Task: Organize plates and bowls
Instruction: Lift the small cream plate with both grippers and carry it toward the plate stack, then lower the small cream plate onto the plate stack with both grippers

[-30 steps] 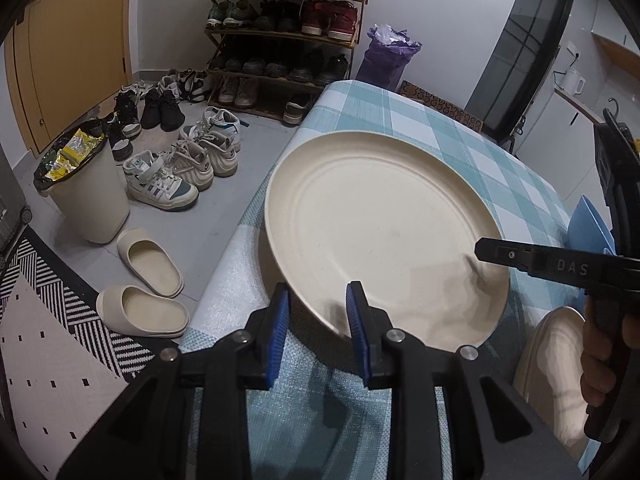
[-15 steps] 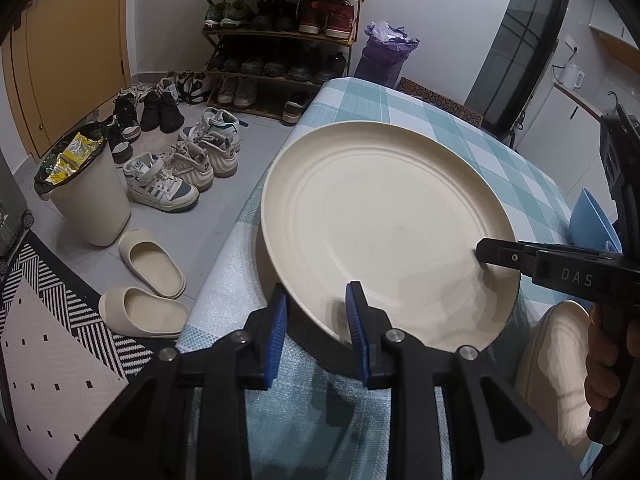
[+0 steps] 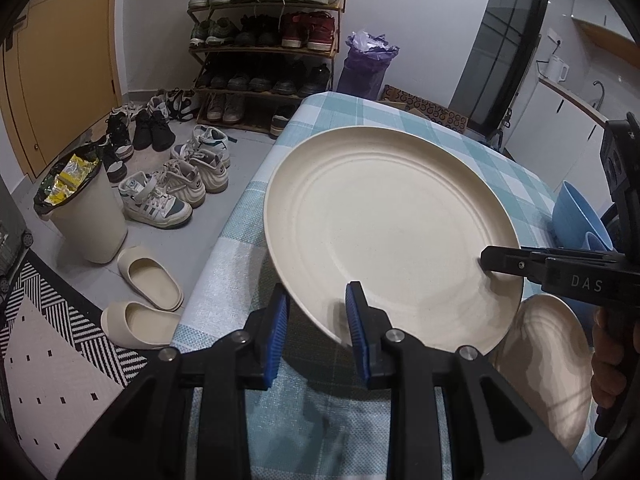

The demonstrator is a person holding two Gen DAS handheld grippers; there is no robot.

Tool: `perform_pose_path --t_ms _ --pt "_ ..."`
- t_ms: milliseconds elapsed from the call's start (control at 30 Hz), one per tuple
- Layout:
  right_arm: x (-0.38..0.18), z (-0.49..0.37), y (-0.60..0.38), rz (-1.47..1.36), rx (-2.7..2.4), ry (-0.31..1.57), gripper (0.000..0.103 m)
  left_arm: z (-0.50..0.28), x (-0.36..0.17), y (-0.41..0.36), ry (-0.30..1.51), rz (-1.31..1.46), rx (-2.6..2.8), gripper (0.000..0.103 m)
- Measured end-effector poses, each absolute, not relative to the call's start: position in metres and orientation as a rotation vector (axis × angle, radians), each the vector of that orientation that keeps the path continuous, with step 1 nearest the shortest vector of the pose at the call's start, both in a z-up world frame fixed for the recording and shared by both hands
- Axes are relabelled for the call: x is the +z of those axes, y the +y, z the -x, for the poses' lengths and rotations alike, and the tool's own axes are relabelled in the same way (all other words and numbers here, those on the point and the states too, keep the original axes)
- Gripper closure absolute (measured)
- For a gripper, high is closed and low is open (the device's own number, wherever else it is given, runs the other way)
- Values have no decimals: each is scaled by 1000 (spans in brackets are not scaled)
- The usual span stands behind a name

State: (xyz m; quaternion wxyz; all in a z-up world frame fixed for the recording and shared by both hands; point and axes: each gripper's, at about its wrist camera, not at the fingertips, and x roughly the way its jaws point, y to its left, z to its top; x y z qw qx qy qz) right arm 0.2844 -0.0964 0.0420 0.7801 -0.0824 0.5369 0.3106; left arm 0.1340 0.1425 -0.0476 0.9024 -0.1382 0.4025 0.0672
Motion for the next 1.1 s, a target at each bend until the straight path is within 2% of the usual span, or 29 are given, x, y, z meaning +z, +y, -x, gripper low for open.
perform_pose_path --t_ms 633,1100 --pt "77 -253 -150 158 667 1128 84 -119 -26 102 820 200 73 76" --pt "82 -222 -196 150 644 1139 84 -100 -20 63 836 120 11 76"
